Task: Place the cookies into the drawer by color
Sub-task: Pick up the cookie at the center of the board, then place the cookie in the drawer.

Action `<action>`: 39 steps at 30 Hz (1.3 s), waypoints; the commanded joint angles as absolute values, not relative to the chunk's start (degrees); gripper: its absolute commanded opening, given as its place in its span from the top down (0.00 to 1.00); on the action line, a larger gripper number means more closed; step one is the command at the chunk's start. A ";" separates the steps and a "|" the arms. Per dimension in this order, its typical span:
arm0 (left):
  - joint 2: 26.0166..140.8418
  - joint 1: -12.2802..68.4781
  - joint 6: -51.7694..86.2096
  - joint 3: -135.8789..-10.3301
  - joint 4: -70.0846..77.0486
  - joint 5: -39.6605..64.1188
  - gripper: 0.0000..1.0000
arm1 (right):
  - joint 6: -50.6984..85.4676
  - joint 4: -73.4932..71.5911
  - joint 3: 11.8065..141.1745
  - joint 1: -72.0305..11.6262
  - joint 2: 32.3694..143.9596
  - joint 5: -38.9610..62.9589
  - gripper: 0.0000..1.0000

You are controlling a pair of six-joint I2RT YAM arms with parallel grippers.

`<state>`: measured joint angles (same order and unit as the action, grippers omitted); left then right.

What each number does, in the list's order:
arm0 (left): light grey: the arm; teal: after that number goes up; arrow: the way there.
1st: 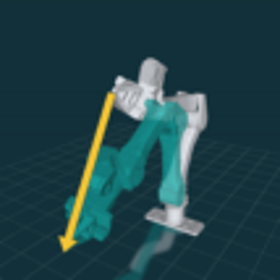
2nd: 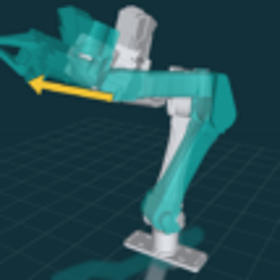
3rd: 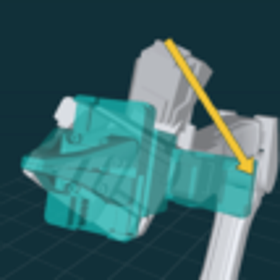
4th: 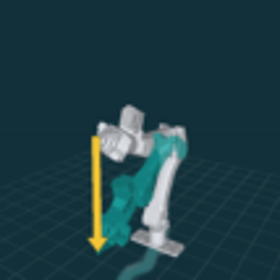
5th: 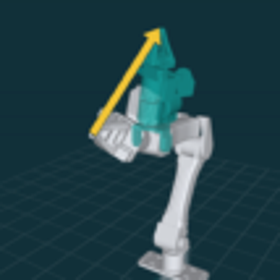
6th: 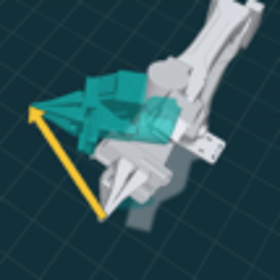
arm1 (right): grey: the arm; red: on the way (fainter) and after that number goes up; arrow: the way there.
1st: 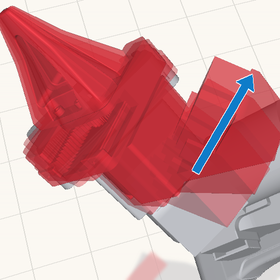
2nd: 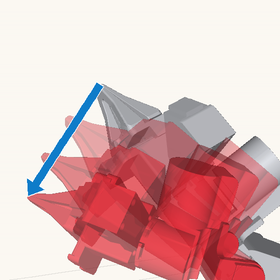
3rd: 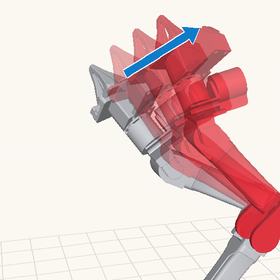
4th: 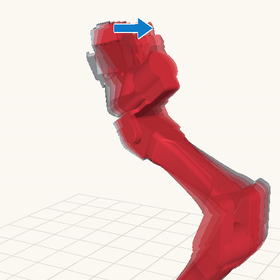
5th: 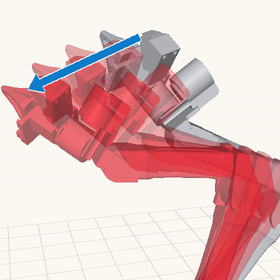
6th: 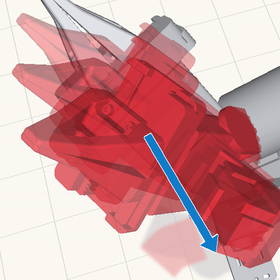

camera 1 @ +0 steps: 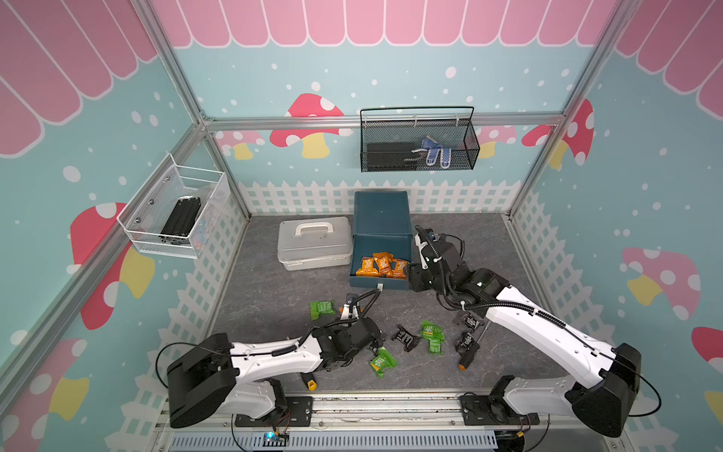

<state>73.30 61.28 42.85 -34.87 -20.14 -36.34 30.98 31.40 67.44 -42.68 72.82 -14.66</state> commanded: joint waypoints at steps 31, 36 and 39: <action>62.46 68.39 42.59 -63.41 -57.05 -43.82 0.61 | 29.33 21.24 50.11 -40.27 53.73 -0.50 0.31; 70.37 67.45 38.42 -73.59 -57.18 -46.45 0.58 | 29.17 20.80 49.07 -40.25 52.94 5.87 0.31; 75.57 64.23 34.23 -78.53 -54.69 -42.15 0.58 | 29.33 19.87 48.29 -40.31 50.11 8.76 0.31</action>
